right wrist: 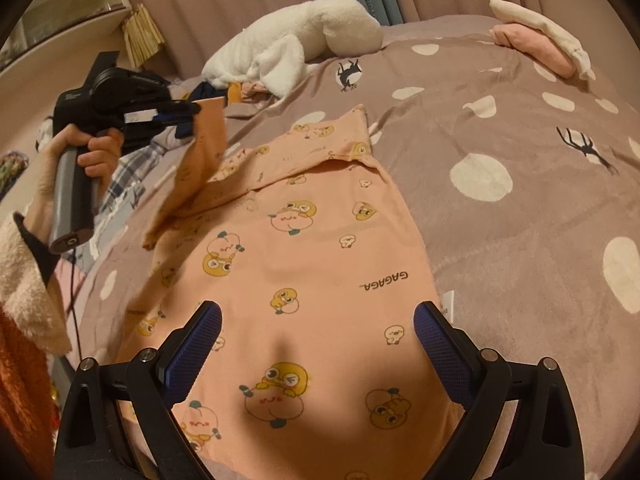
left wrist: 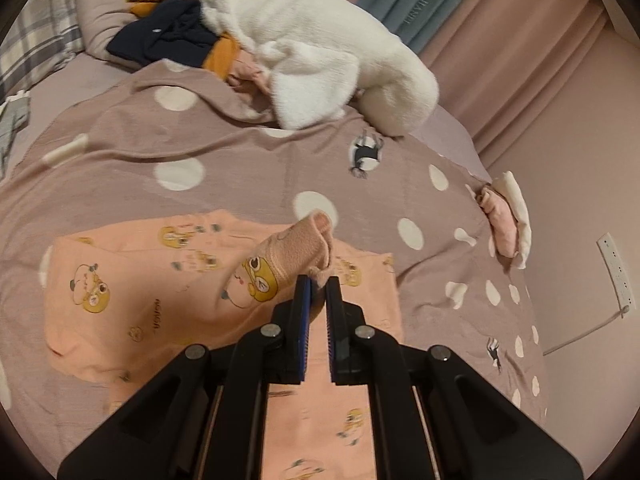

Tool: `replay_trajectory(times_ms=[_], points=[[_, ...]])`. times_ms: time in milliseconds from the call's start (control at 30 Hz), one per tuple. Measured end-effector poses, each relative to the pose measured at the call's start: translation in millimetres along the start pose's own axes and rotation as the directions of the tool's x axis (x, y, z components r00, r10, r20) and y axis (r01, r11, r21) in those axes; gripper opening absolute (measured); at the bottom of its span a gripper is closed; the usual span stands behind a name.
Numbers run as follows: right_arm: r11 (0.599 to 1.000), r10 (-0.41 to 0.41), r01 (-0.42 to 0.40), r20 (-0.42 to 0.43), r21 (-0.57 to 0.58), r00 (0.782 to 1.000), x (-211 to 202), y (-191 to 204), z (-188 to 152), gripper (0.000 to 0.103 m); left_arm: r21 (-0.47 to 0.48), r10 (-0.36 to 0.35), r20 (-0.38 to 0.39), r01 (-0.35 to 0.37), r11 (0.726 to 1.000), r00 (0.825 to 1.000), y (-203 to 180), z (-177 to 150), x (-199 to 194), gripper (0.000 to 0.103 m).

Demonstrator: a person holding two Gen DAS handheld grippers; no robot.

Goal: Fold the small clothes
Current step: 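Lower the held sleeve onto the garment with the left tool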

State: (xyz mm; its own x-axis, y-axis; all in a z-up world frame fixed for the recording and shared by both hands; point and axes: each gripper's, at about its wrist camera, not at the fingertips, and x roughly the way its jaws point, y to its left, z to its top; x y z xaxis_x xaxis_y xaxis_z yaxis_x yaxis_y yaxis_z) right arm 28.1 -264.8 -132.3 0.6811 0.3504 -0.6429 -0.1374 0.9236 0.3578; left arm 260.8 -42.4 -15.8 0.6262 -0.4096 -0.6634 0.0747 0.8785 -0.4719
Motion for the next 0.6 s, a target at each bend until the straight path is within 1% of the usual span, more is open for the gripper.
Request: replay_trajectory(times_ms=[200, 367, 500, 600], points=[[0.999, 0.048, -0.048, 0.023, 0.025, 0.999, 2, -13, -3, 0.097, 0.009, -0.058, -0.029, 0.058, 0.998, 0.998, -35, -7, 30, 0.007], [0.998, 0.063, -0.064, 0.020, 0.022, 0.998, 9, -18, -6, 0.097, 0.052, -0.081, -0.074, 0.085, 0.995, 0.994, -64, -16, 54, 0.007], [0.994, 0.106, -0.107, 0.032, 0.017, 0.994, 11, -21, -8, 0.097, 0.084, -0.100, -0.088, 0.107, 0.991, 0.991, -81, -23, 67, 0.007], [0.991, 0.133, -0.134, 0.036, 0.017, 0.990, 11, -22, -10, 0.097, 0.056, -0.141, -0.112, 0.148, 0.987, 0.984, -89, -28, 83, 0.002]])
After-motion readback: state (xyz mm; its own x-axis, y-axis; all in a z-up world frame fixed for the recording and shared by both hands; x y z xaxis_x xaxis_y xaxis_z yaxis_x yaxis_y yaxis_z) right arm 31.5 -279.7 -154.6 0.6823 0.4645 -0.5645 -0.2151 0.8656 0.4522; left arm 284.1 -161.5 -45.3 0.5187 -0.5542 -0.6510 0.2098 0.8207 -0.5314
